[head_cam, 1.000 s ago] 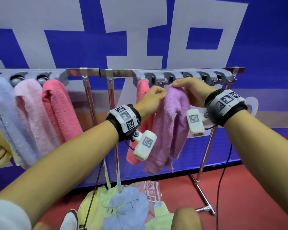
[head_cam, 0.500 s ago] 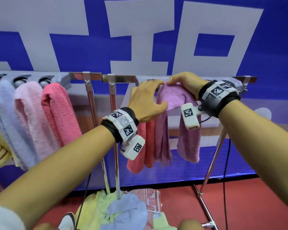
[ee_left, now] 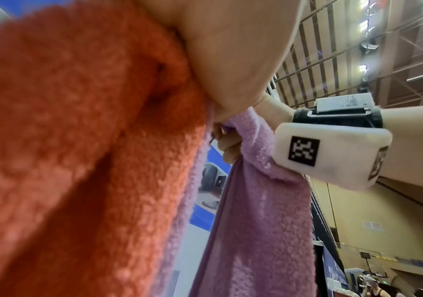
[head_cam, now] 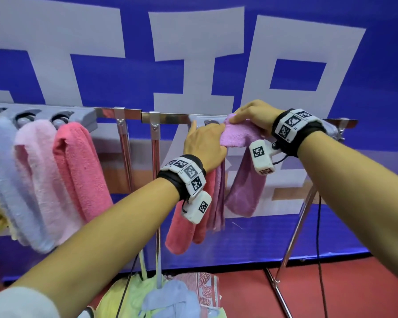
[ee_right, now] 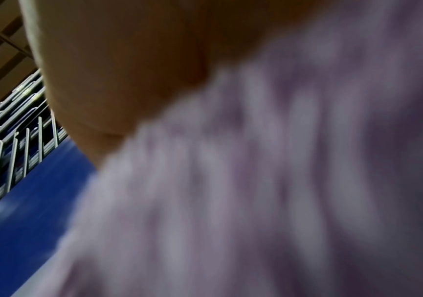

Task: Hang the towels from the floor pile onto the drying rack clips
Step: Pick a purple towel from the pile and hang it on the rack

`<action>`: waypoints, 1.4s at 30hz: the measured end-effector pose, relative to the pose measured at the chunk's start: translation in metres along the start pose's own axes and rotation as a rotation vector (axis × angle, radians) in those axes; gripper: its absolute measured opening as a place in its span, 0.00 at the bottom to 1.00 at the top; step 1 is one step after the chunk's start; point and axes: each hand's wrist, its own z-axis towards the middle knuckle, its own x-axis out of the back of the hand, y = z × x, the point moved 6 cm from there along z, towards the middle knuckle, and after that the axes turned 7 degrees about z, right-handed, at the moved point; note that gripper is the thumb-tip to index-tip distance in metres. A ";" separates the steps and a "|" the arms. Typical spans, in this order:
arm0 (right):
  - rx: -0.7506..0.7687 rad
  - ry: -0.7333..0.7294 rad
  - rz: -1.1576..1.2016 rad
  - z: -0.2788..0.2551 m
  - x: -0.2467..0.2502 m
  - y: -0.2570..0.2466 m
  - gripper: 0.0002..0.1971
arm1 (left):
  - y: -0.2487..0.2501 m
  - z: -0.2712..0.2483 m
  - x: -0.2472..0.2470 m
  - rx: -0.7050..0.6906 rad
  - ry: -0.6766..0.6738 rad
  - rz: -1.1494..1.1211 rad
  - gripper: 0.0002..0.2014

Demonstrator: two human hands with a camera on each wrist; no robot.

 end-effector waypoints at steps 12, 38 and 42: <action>0.328 0.158 -0.560 -0.040 -0.001 0.015 0.13 | 0.017 0.007 -0.015 -0.031 -0.127 0.101 0.28; 0.143 0.116 -0.505 -0.059 -0.042 0.046 0.27 | 0.016 -0.001 -0.021 -0.079 -0.260 0.057 0.22; 0.139 0.057 -0.524 -0.065 -0.038 0.041 0.29 | 0.015 -0.005 -0.011 -0.094 -0.278 -0.041 0.24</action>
